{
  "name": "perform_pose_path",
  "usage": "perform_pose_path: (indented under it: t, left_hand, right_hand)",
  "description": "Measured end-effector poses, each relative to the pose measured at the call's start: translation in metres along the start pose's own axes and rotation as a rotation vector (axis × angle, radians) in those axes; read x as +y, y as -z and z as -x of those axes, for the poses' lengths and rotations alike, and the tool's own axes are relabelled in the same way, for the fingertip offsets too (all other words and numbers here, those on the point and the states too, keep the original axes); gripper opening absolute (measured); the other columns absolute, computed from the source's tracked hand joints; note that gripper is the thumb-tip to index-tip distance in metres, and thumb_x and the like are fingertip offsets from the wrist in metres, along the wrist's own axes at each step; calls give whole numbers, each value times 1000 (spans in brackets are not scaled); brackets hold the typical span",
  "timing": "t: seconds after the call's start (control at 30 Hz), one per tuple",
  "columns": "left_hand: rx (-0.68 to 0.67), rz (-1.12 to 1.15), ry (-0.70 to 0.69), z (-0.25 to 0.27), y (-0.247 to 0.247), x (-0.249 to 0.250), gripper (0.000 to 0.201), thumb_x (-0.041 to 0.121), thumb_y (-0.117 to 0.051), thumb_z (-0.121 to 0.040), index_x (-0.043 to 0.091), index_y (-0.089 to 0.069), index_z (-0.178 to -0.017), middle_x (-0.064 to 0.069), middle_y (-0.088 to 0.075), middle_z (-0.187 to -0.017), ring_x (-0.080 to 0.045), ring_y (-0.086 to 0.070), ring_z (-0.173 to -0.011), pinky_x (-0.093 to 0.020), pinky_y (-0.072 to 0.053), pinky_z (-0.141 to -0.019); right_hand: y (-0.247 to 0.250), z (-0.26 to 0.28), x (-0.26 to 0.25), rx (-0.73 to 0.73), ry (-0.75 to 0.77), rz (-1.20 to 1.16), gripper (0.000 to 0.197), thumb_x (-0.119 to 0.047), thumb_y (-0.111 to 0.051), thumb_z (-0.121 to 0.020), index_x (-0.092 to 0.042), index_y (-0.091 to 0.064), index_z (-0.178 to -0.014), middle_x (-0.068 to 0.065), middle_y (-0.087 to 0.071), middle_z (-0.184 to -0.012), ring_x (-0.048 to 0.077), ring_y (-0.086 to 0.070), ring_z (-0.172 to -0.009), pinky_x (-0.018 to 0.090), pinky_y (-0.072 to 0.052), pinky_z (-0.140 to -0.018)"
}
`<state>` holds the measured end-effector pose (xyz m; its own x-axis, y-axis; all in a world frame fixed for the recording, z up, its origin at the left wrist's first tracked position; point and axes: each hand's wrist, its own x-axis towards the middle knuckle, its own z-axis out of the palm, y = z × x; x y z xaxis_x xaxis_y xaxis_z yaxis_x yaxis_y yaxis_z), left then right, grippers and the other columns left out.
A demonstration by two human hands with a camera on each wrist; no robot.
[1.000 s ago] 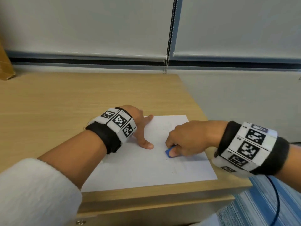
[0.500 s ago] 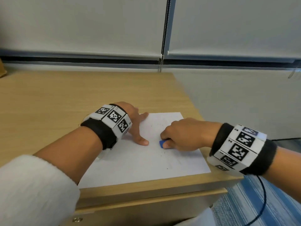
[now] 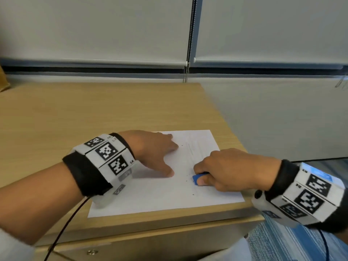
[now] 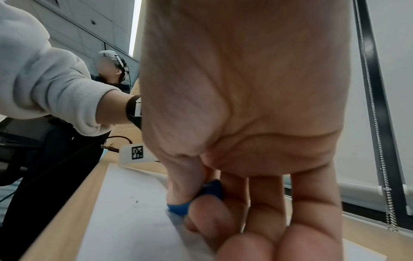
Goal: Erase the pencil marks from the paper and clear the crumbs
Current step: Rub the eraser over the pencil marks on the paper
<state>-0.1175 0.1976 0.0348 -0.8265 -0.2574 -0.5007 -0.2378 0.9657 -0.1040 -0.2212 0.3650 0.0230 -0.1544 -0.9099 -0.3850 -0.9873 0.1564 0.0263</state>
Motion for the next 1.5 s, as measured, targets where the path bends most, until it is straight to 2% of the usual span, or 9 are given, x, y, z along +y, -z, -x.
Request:
perform_pose_path:
  t: [0.13,0.27,0.43,0.6,0.8,0.93,1.13,1.27,1.5]
  left_hand:
    - [-68,-33,16,5,-9,7,123,82,-55,-69,22,8,-155,9,12,-162,-16,-13,-148,-41,-24,-116]
    - [-54,-50,53,7,-9,10,126,83,-53,-69,15,11,-154,2,10,-162,-19,-21,-146,-37,-28,-112]
    - [-99,-17,67,5,-8,8,125,82,-52,-71,18,18,-152,4,19,-160,-15,-8,-148,-36,-23,-114]
    - [-142,-46,80,-1,-9,9,133,83,-54,-67,13,21,-150,1,26,-158,-17,3,-149,-40,-21,-115]
    - [-181,-35,65,-3,-6,12,133,83,-60,-62,32,30,-146,-3,28,-157,-24,7,-149,-50,-19,-114]
    - [-202,3,72,-5,-3,16,136,83,-62,-60,30,29,-146,-7,29,-157,-30,6,-149,-51,-17,-115]
    - [-208,-25,108,-8,-4,30,138,86,-58,-60,26,35,-143,-17,30,-155,-42,5,-146,-55,-19,-115]
    - [-210,-19,128,-9,-5,33,140,89,-56,-56,29,37,-142,-18,31,-154,-43,9,-145,-57,-18,-115]
    - [-201,4,142,-10,-5,33,142,89,-58,-53,30,37,-141,-18,32,-153,-43,7,-146,-56,-17,-114]
  right_hand:
    - [12,-9,0,-83,9,-23,31,-42,-42,-97,-17,-54,-85,-5,-50,-69,18,-48,-65,32,-36,-59]
    - [27,-41,-7,5,54,41,29,-42,-43,-96,-21,-53,-81,-6,-48,-68,18,-49,-65,31,-34,-56]
    - [37,-68,-6,107,51,118,26,-41,-41,-98,-22,-59,-100,-8,-43,-68,14,-44,-63,31,-33,-57]
    - [20,-31,-16,-69,201,100,20,-39,-44,-98,-24,-50,-87,-8,-47,-68,15,-47,-62,33,-37,-62]
    - [21,-33,9,68,44,156,25,-42,-39,-98,-22,-48,-88,-8,-43,-67,21,-49,-68,33,-36,-62]
    - [10,-12,4,-36,142,133,24,-41,-41,-98,-20,-52,-93,-7,-43,-63,12,-41,-55,31,-33,-55]
    - [16,-16,1,-40,108,130,26,-42,-41,-98,-21,-55,-91,-7,-46,-64,12,-43,-57,31,-35,-57]
    - [9,-13,2,21,70,113,27,-42,-40,-98,-20,-56,-96,-7,-44,-63,16,-45,-58,32,-37,-58]
    - [12,-7,-4,-31,127,152,24,-42,-41,-98,-23,-52,-89,-7,-42,-62,10,-39,-54,31,-34,-56]
